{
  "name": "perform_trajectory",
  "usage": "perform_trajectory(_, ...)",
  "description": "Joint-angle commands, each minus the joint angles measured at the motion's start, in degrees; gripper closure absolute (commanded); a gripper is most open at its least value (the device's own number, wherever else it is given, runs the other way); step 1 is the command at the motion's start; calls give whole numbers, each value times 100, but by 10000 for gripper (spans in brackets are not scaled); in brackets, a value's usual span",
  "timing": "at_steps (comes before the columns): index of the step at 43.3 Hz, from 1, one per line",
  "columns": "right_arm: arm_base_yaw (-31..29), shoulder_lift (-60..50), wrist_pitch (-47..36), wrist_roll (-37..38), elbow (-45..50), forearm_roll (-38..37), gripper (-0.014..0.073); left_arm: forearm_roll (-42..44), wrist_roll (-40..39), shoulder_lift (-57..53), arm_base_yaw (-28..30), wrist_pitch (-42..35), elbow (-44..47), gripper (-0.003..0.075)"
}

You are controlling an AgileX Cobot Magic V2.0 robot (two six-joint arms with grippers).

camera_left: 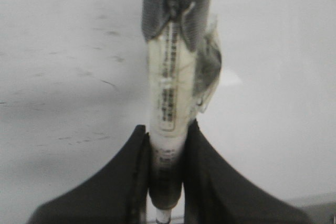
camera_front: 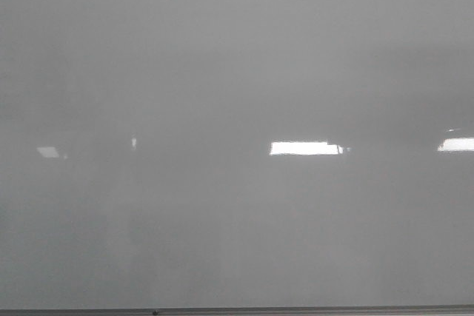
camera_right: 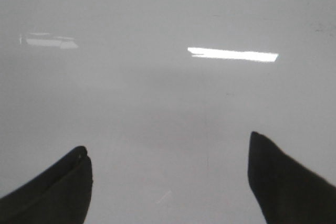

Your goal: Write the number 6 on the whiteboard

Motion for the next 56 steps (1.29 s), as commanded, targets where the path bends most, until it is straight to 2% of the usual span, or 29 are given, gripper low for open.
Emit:
perform_trajectory(1, 85, 362, 98, -279, -454, 25, -29, 42, 751, -162, -673, 1090, -602, 730)
perform_trajectory(5, 377, 774, 488, -585, -790, 161, -29, 68, 1408, -162, -1494, 1610, -907, 730)
perform_trajectory(10, 995, 1435, 948, -1441, -1223, 508, -29, 448, 1940, -162, -2560, 1865, -1072, 730)
perform_trajectory(18, 2271, 2485, 1646, -2694, -1955, 1073, -29, 1394, 1952, -162, -4097, 2113, -1082, 730)
perform_trajectory(25, 3291, 3319, 1836, -2791, -2525, 1156, -29, 1586, 1952, -162, -4901, 2096, -1082, 730)
perform_trajectory(36, 4300, 4347, 1412, -2835, -3105, 1156, -29, 1526, 1941, -162, -5255, 1749, -1082, 731)
perform_trajectory(47, 4471, 4881, 1023, -2835, -3286, 1156, -22, 1294, 1941, -162, -5255, 1321, -1082, 731)
perform_trajectory(52, 4471, 4955, 966, -2835, -3286, 1156, 51, 1191, 1941, -162, -5255, 1229, -1082, 731)
perform_trajectory(56, 4471, 4968, 960, -2835, -3286, 1156, 178, 1178, 1941, -171, -5255, 1185, -1082, 731)
